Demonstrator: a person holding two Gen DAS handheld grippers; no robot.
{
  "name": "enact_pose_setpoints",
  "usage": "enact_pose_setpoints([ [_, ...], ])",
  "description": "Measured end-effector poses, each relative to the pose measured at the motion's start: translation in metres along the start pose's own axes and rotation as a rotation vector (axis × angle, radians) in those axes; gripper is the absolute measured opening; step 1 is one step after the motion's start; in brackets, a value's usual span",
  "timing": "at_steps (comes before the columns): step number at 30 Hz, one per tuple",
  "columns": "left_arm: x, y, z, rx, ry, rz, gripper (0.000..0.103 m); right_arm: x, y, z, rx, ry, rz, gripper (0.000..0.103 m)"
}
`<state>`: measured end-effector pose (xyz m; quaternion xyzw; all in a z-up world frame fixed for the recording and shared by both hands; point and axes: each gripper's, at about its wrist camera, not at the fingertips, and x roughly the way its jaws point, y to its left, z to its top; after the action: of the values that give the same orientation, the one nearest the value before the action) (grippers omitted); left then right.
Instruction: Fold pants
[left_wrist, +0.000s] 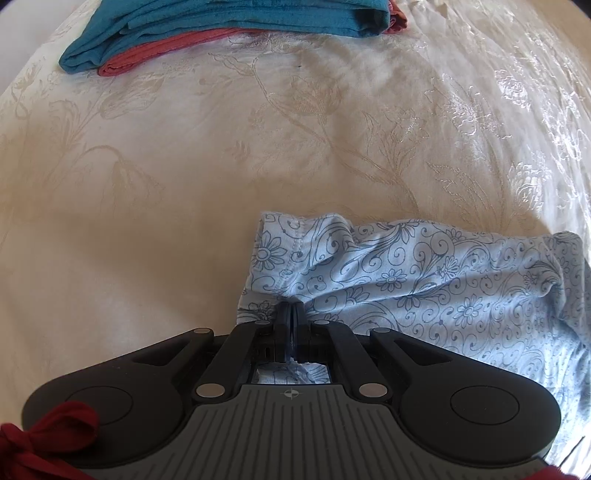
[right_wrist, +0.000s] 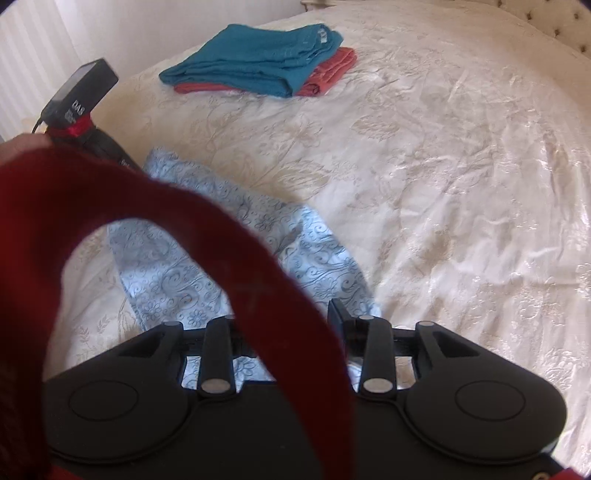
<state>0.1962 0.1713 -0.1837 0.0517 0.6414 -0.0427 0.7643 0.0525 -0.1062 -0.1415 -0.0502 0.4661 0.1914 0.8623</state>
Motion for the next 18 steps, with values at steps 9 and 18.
enact_pose_setpoints([
  [9,0.000,0.002,0.000,-0.013,0.003,-0.010,0.003,0.039,-0.056,-0.001,0.064,0.122,-0.018,0.046],
  [18,0.001,0.001,0.000,-0.006,0.001,-0.002,0.003,0.055,-0.034,-0.002,-0.006,0.201,0.092,0.047],
])
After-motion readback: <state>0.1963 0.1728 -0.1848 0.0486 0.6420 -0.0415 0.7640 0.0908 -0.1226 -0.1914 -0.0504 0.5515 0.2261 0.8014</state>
